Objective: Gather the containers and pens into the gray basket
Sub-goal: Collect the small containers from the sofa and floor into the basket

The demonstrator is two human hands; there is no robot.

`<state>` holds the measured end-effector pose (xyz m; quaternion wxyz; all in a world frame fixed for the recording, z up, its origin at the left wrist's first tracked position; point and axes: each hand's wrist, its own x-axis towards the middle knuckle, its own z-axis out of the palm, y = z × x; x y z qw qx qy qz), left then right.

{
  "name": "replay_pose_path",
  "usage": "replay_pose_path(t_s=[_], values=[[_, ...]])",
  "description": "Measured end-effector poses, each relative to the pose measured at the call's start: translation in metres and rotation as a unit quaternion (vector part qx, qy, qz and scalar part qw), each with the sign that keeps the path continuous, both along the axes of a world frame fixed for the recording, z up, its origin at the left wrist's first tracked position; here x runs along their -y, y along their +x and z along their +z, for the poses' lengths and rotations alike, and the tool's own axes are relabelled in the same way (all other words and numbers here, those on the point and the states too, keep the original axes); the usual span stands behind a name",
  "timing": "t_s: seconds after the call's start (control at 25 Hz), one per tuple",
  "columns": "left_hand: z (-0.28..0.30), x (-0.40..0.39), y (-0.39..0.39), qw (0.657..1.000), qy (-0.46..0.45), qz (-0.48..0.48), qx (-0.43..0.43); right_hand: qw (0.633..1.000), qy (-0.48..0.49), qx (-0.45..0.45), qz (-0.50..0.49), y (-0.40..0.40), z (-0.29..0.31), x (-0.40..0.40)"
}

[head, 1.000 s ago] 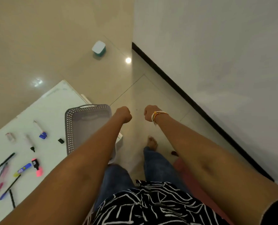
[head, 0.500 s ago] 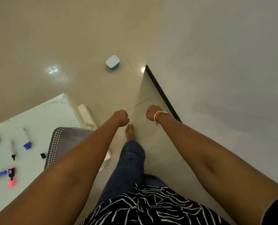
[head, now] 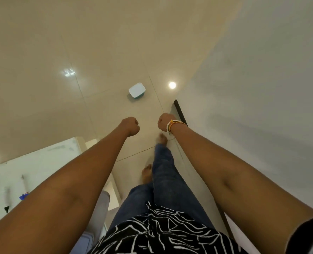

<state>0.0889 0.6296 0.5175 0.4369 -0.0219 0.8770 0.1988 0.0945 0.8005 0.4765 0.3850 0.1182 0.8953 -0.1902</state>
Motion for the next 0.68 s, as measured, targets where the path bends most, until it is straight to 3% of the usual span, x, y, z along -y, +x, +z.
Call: replay_pose_path(t_s=[0.24,0.4,0.68], values=[[-0.049,-0.009,-0.097,0.998,-0.009,0.053,0.024,0.998,-0.014,0.026,0.05,-0.117,-0.044,-0.005],[-0.117,-0.023,-0.158,0.998,0.011,0.065,0.019,0.999,-0.015,0.039,0.026,-0.175,-0.115,-0.003],[-0.363,-0.018,-0.243,0.96,0.059,0.268,0.057,0.998,-0.029,0.041,-0.039,-0.255,-0.355,0.006]])
